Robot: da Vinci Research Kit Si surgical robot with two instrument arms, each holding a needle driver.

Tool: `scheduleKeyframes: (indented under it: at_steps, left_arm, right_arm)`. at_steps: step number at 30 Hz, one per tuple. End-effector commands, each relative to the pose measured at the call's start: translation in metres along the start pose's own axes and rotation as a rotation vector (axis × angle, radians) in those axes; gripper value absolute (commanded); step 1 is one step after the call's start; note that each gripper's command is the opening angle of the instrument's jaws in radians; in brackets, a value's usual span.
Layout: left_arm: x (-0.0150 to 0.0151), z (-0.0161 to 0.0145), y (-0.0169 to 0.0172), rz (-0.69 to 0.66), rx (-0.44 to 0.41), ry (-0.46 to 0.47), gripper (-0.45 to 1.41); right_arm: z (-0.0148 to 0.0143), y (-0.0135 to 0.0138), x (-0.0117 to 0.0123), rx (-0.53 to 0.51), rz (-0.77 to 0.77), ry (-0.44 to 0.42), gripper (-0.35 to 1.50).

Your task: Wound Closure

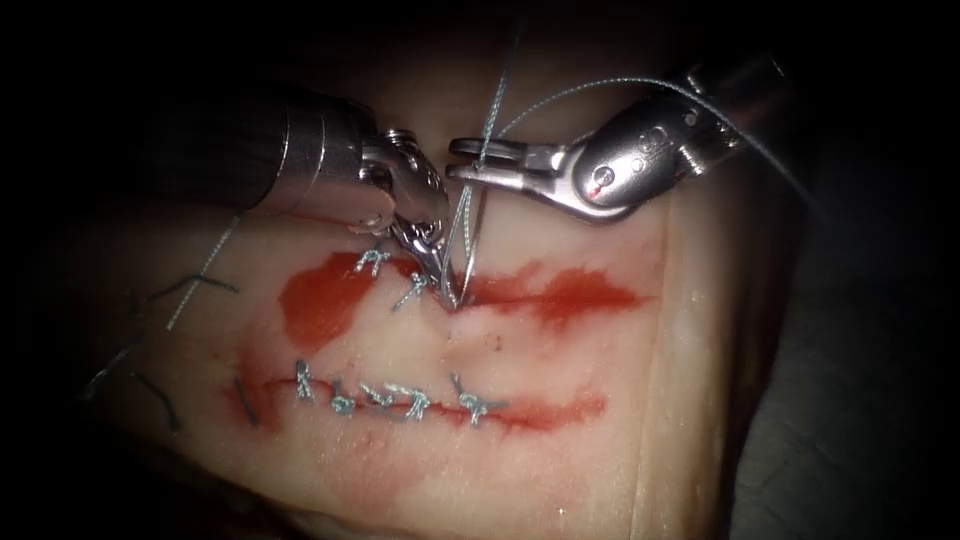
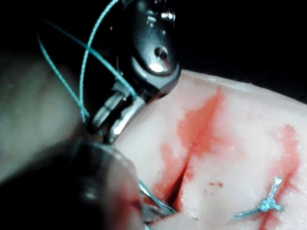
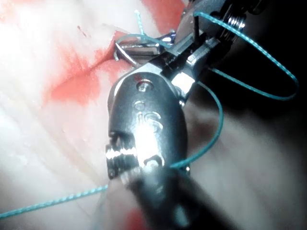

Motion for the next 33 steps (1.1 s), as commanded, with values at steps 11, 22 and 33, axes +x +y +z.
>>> scheduleKeyframes:
  at_steps: [11, 22, 33]
  left_arm:
    - [-0.0004, 0.0000, 0.0006, -0.007, -0.005, -0.010, -0.45]
    - [-0.0010, -0.0057, -0.0021, -0.034, -0.065, -0.192, 0.71]
    - [0.0023, -0.0091, -0.0082, 0.180, -0.225, -0.255, 0.24]
  right_arm:
    - [0.0007, 0.0005, 0.0014, 0.041, 0.180, -0.046, -0.35]
    - [-0.0008, 0.0007, 0.0026, 0.141, 0.426, -0.020, -0.35]
    - [-0.0011, 0.0010, 0.0033, 0.211, 0.628, 0.000, -0.35]
